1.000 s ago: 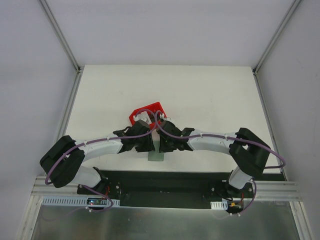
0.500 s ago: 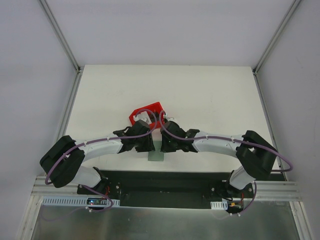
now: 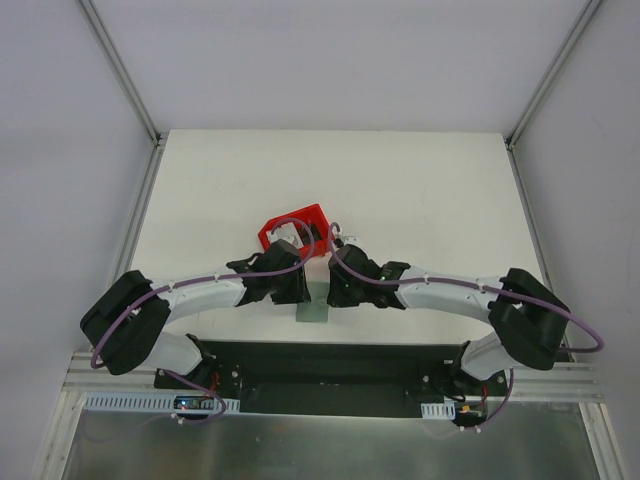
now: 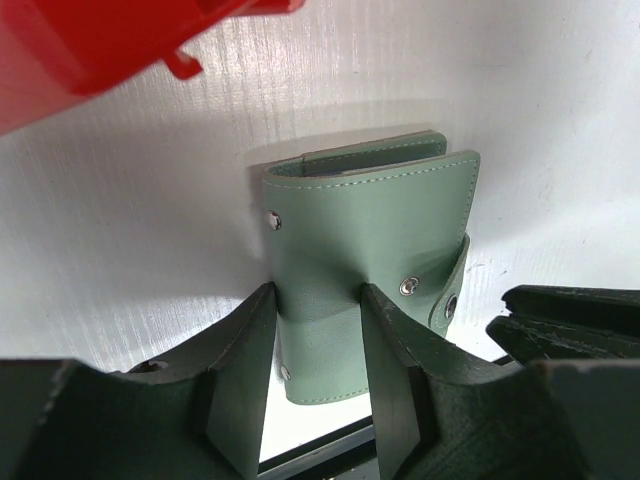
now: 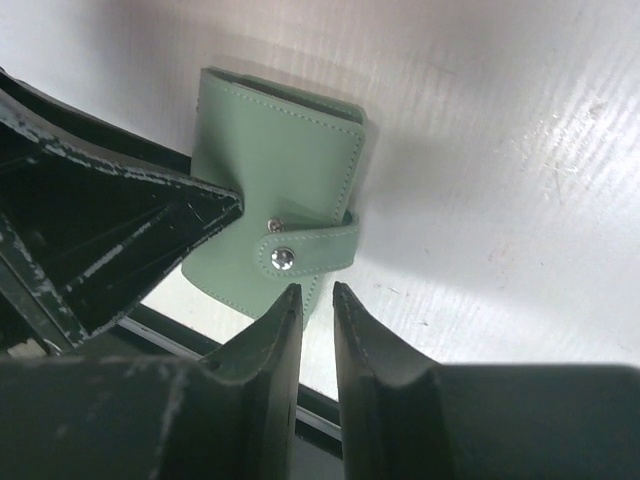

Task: Put the credit cards into the card holder
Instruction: Close the card holder at the center of the board.

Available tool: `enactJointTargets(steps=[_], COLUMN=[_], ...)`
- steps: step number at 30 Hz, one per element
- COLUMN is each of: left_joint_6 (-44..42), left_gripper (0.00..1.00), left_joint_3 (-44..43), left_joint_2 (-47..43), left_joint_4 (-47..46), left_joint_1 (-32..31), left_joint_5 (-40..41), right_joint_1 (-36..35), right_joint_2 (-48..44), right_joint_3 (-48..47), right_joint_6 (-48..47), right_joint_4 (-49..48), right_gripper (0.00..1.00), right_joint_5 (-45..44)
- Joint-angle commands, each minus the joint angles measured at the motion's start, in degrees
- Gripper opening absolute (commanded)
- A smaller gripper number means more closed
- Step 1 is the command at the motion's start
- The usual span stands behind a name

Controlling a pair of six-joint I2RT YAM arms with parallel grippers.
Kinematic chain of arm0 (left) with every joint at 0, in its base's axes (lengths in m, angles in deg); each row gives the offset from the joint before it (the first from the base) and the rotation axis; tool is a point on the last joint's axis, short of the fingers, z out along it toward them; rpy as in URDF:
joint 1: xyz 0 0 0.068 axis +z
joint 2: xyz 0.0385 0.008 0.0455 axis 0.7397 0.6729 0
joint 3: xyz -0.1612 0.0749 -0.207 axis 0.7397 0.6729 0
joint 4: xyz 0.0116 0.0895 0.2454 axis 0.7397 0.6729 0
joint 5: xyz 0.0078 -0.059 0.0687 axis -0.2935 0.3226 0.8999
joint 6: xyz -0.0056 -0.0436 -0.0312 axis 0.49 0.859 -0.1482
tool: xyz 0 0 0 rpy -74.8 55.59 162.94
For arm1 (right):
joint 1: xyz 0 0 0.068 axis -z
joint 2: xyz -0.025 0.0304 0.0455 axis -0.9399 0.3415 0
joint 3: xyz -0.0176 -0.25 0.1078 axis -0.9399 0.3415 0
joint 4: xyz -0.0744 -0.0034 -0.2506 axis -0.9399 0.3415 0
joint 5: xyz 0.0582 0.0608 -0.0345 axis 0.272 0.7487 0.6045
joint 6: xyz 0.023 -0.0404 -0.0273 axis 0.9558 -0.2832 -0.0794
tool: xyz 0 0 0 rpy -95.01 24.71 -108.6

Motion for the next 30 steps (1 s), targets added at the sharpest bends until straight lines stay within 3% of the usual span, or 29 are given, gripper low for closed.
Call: enactJointTargets(steps=[1, 11, 30], left_joint_6=[-0.7, 0.0, -0.5], left_gripper=[0.38, 0.38, 0.37], left_joint_3=[-1.0, -0.7, -1.1], left_joint_2=[0.8, 1.4, 2.0], left_joint_4=[0.4, 0.4, 0.4], left_joint_1=[-0.4, -0.4, -0.4], left_joint_5=[-2.4, -2.3, -3.1], right_joint_1=[0.3, 0.0, 1.0], right_joint_2=[-4.1, -1.1, 0.9], right_joint_3=[1.4, 0.8, -2.1], right_joint_6=[1.2, 1.5, -3.4], right_joint_4=[1.0, -1.4, -1.5], right_gripper=[0.22, 0.22, 0.21], right_joint_5=[-0.9, 4.9, 4.1])
